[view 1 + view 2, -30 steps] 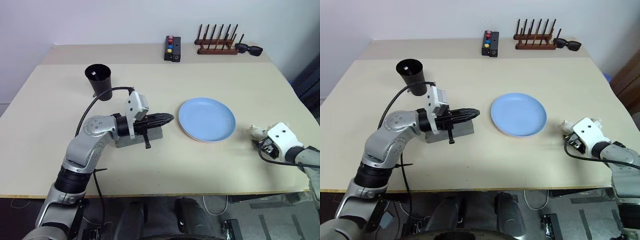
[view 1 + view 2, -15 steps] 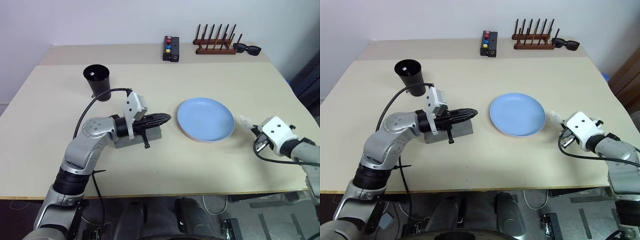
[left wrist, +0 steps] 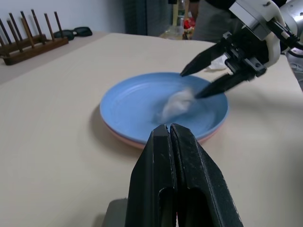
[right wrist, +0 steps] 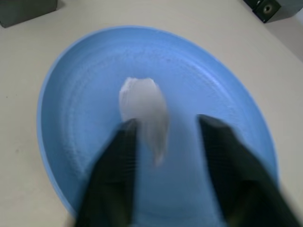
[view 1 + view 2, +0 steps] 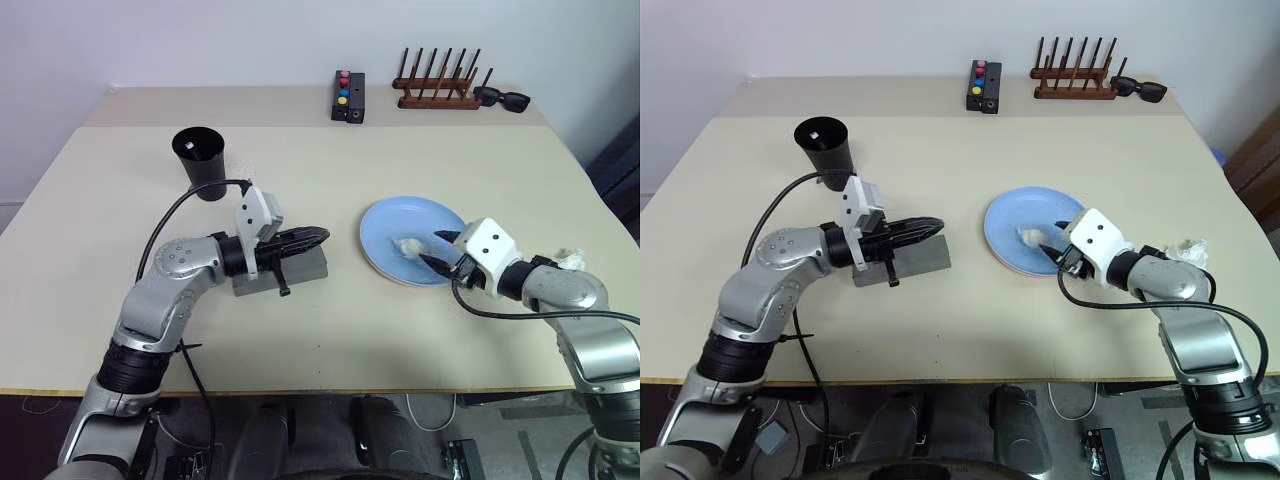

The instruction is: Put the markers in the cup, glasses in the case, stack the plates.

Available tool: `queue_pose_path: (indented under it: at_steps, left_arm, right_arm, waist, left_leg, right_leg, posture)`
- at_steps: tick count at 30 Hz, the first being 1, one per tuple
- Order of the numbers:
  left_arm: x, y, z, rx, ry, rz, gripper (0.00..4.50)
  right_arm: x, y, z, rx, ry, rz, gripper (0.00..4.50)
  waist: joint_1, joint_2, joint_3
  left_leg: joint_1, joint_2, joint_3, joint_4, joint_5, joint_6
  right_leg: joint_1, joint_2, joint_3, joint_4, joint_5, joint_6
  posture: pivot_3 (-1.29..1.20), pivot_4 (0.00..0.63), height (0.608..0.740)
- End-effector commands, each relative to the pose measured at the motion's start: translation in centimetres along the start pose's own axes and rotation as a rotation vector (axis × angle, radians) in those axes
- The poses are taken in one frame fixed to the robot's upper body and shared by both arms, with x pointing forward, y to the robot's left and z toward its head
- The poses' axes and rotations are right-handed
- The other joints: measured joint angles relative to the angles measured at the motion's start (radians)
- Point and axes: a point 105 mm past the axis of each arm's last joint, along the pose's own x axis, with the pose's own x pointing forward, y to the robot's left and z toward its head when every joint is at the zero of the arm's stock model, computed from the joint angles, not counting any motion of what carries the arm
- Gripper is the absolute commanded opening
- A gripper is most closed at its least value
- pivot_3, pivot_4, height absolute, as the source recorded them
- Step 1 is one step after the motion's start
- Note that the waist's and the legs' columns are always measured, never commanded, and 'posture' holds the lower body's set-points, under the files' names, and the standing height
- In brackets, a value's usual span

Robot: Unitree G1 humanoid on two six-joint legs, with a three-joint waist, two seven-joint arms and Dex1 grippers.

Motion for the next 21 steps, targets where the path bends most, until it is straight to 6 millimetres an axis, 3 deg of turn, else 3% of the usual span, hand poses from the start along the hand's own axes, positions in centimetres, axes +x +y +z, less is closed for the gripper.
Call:
queue_pose_path:
  at_steps: [1, 3, 7, 10, 16, 21]
  left_arm:
    - [0.0, -0.5, 0.8, 0.018, -0.025, -0.008, 0.00]
    - [0.2, -0.5, 0.9, 0.015, -0.031, -0.013, 0.00]
    - [0.8, -0.8, 1.4, 0.012, -0.052, -0.038, 0.00]
    - [1.1, -1.1, 1.5, 0.011, -0.057, -0.059, 0.00]
    - [1.5, -1.3, 2.0, 0.010, -0.072, -0.082, 0.00]
    - [1.6, -1.5, 2.1, 0.007, -0.080, -0.083, 0.00]
  right_arm:
    - [-1.9, -1.6, 0.4, -0.033, -0.012, -0.042, 2.77]
    - [-3.3, -3.3, -1.3, -0.027, 0.054, -0.124, 2.77]
    - [-7.3, -7.3, -6.4, -0.022, 0.258, -0.362, 2.77]
    - [-9.2, -8.5, -9.1, -0.005, 0.355, -0.459, 2.77]
    - [-10.7, -10.0, -12.0, 0.118, 0.399, -0.595, 2.77]
    - [-10.3, -10.5, -13.1, 0.259, 0.342, -0.633, 2.77]
  waist:
    - [0.000, 0.000, 0.000]
    - [-0.001, 0.000, 0.000]
    - [0.001, 0.000, 0.000]
    - [-0.003, 0.000, 0.000]
    - [-0.011, 0.000, 0.000]
    - [-0.007, 0.000, 0.000]
  left_leg:
    - [0.000, 0.000, 0.000, -0.001, 0.000, 0.000]
    - [0.001, 0.000, 0.000, -0.002, 0.000, 0.000]
    - [0.001, -0.001, 0.002, -0.002, 0.000, 0.000]
    - [0.001, -0.001, 0.005, -0.002, 0.000, 0.000]
    - [0.005, 0.000, 0.008, -0.007, 0.000, 0.000]
    - [0.005, 0.000, 0.008, -0.007, 0.000, 0.000]
  right_leg:
    - [0.000, 0.000, 0.000, 0.000, 0.000, 0.000]
    - [0.000, 0.000, 0.000, 0.000, 0.000, 0.000]
    - [0.000, 0.000, 0.000, -0.001, 0.000, 0.000]
    - [0.000, 0.001, 0.000, -0.001, -0.001, -0.002]
    - [0.000, 0.003, 0.003, 0.000, -0.001, -0.002]
    - [0.000, 0.003, 0.003, -0.001, 0.000, 0.000]
  posture:
    - [0.00, 0.150, 0.735]
    - [0.00, 0.150, 0.735]
    - [0.00, 0.150, 0.735]
    - [0.00, 0.150, 0.735]
    - [0.00, 0.150, 0.735]
    - [0.00, 0.150, 0.735]
